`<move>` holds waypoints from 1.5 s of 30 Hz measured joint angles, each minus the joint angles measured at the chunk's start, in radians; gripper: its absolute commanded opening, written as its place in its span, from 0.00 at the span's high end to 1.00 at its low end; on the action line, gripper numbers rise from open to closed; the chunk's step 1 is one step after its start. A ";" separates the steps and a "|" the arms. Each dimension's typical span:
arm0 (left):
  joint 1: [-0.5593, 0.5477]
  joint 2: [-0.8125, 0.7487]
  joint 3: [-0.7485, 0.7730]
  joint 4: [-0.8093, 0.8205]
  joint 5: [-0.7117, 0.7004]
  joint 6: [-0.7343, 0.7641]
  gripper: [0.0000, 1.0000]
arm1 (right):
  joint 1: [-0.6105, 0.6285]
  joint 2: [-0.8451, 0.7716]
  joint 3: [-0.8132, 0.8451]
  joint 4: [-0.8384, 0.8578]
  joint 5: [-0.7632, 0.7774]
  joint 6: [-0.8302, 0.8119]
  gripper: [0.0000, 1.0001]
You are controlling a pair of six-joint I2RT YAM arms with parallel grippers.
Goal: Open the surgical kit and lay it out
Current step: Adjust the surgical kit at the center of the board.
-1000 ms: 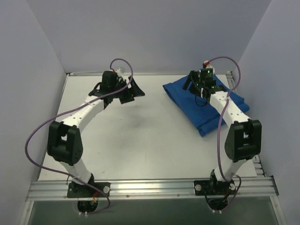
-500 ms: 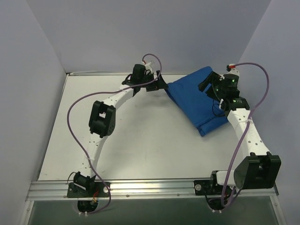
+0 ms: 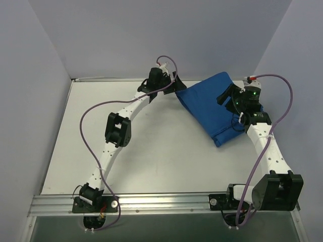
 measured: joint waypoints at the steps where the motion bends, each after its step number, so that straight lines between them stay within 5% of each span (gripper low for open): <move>1: -0.002 0.009 0.011 0.000 -0.002 -0.005 0.08 | -0.004 -0.001 -0.002 0.000 -0.001 0.000 0.28; 8: -0.011 0.028 0.013 -0.014 -0.018 -0.011 0.19 | -0.015 -0.004 -0.010 0.010 -0.020 0.002 0.28; 11: -0.010 0.033 0.013 -0.021 -0.025 -0.011 0.43 | -0.016 -0.004 -0.019 0.015 -0.027 0.004 0.28; 12: -0.010 0.035 0.013 -0.023 -0.026 -0.011 0.70 | -0.016 -0.004 -0.021 0.014 -0.028 0.005 0.28; 14: -0.010 0.039 0.013 -0.029 -0.021 -0.015 0.97 | -0.017 -0.004 -0.024 0.015 -0.031 0.005 0.28; 20: -0.013 0.007 -0.050 -0.018 -0.047 -0.003 0.98 | -0.019 -0.004 -0.032 0.007 -0.045 0.012 0.28; 31: 0.019 -0.595 -0.954 0.053 -0.161 -0.029 0.98 | -0.025 0.010 -0.029 -0.152 -0.071 -0.020 0.28; 37: 0.044 -0.837 -1.282 0.023 -0.206 -0.093 0.98 | -0.029 0.048 -0.005 -0.266 -0.115 -0.051 0.28; 45: -0.072 -1.123 -1.477 -0.185 -0.258 -0.170 0.98 | -0.028 0.077 0.028 -0.409 -0.189 -0.071 0.29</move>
